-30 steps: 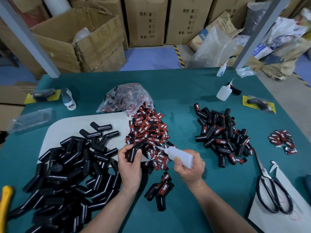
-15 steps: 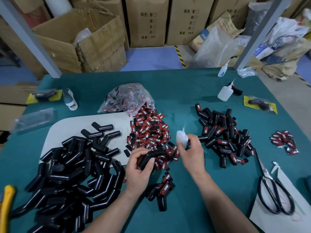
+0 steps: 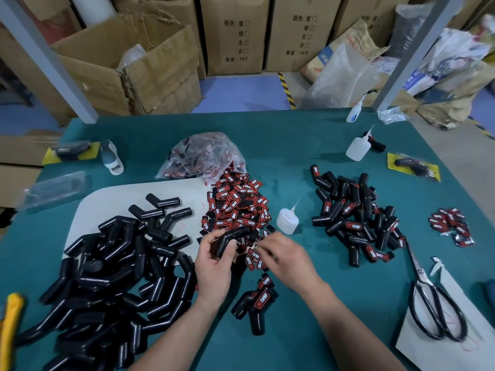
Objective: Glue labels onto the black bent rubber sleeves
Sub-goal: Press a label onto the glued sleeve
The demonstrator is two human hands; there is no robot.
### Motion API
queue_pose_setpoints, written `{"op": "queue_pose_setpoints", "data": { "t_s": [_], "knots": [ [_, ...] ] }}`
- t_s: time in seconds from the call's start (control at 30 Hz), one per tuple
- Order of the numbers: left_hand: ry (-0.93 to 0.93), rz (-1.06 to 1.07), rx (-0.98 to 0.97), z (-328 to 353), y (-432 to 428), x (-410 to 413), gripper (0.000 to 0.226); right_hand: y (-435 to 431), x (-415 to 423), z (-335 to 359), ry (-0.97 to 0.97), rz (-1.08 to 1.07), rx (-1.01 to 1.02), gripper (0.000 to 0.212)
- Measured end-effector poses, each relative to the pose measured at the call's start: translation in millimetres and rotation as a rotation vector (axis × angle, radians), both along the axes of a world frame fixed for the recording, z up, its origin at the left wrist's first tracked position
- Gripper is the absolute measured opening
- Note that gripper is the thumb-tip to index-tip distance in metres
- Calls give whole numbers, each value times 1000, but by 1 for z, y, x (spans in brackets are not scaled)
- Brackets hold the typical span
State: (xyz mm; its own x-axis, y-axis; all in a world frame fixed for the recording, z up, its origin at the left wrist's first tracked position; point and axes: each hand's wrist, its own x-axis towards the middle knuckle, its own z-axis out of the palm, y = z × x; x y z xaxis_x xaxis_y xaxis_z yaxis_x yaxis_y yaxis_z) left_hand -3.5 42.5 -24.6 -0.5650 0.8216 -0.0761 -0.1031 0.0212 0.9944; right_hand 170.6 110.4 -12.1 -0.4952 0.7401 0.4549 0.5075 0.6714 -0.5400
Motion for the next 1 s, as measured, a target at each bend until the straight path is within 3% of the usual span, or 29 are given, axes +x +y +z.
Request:
{"op": "queue_pose_setpoints", "data": {
  "t_s": [0.13, 0.33, 0.5, 0.67, 0.87, 1.0],
  "knots": [
    [72, -28, 7, -2, -2, 2, 36, -4, -11, -2, -234, 23, -235, 25],
    [233, -57, 97, 3, 0, 7, 44, -7, -17, 1, -228, -43, -367, 16],
    [156, -9, 67, 1, 3, 6, 53, -9, -19, 0, -257, -93, -392, 23],
    [86, 3, 16, -1, 2, 4, 42, -7, -19, 3, -220, -92, -470, 22],
    [81, 3, 18, 1, 0, 5, 34, -10, -17, 2, -172, -39, -362, 10],
    [68, -8, 49, 1, 0, 4, 31, -8, -16, 4, 50, -1, -201, 8]
  ]
}}
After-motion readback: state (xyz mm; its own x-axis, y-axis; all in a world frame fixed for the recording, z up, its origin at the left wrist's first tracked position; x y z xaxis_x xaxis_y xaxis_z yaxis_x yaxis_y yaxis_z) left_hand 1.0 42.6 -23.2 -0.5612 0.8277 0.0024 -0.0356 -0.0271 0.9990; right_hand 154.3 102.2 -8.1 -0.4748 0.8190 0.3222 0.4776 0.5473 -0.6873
